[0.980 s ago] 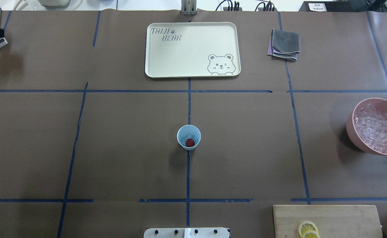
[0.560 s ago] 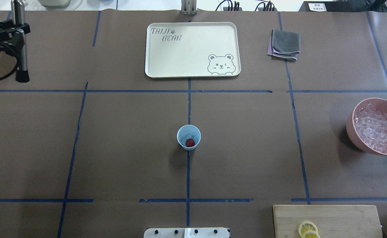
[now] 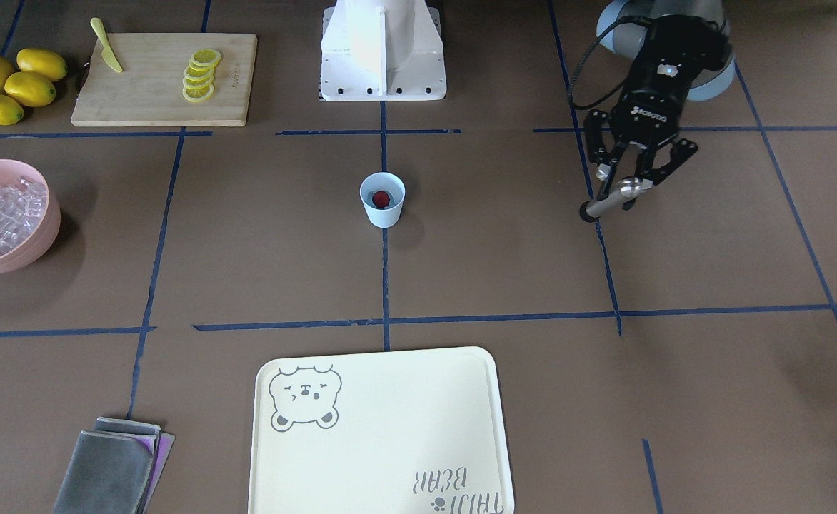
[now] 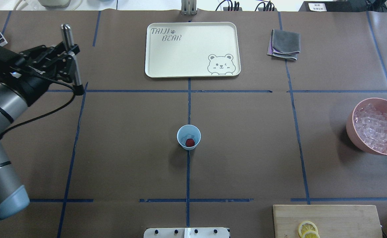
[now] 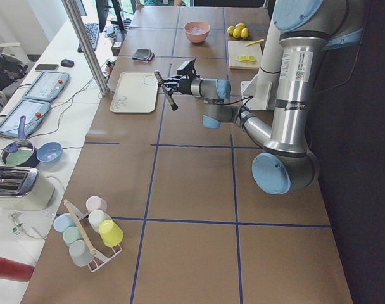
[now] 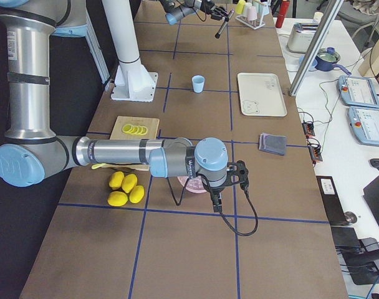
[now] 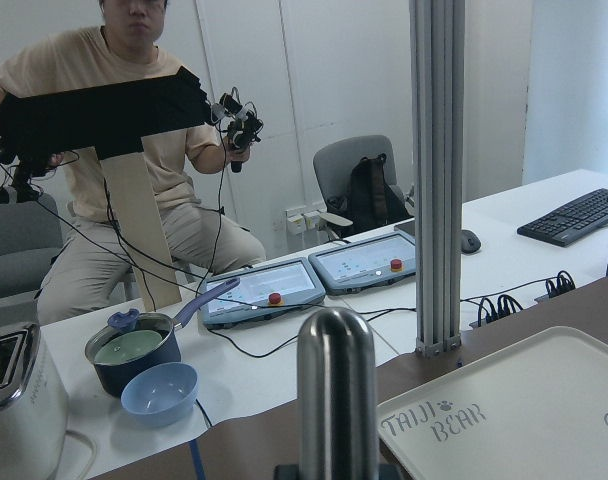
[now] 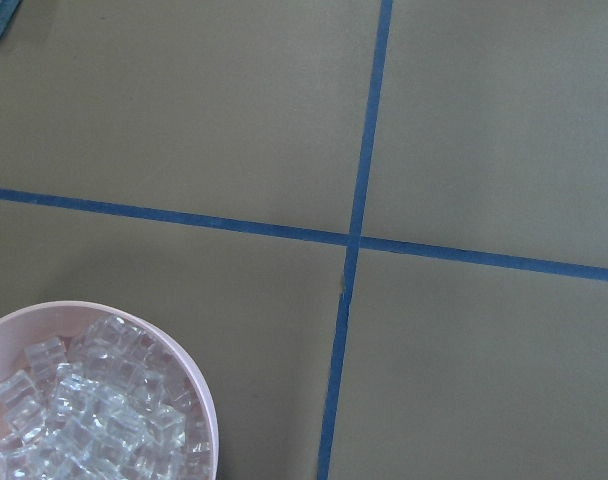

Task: Mash ice and strawberries in cup
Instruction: 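Carry the metal rod with the left gripper toward the light-blue cup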

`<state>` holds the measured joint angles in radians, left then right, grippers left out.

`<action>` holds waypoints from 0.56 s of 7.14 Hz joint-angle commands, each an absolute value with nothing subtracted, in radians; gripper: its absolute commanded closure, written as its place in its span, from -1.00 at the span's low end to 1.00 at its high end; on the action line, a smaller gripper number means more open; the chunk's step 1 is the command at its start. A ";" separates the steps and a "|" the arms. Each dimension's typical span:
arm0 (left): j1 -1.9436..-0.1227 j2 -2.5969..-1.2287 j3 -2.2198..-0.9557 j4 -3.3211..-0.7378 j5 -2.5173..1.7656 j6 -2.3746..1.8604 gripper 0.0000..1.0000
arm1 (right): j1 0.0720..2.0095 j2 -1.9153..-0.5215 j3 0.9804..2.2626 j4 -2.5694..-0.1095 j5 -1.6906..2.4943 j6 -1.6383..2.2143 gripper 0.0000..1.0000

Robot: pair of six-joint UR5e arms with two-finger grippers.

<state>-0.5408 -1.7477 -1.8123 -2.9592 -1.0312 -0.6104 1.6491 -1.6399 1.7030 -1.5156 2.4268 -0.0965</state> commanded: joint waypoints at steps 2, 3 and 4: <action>-0.430 -1.873 -1.645 -3.354 -1.032 -0.614 1.00 | 1.649 -1.643 1.707 -1.513 2.427 -0.095 -0.98; -0.431 -1.897 -1.646 -3.382 -1.095 -0.614 1.00 | 1.649 -1.643 1.712 -1.513 2.431 -0.095 -0.98; -0.430 -1.937 -1.644 -3.385 -1.101 -0.614 1.00 | 1.649 -1.644 1.710 -1.513 2.433 -0.095 -0.98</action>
<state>-0.4328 -1.8977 -1.6502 -3.3560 -1.0729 -0.6133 1.6491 -1.6431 1.7098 -1.5127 2.4299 -0.0952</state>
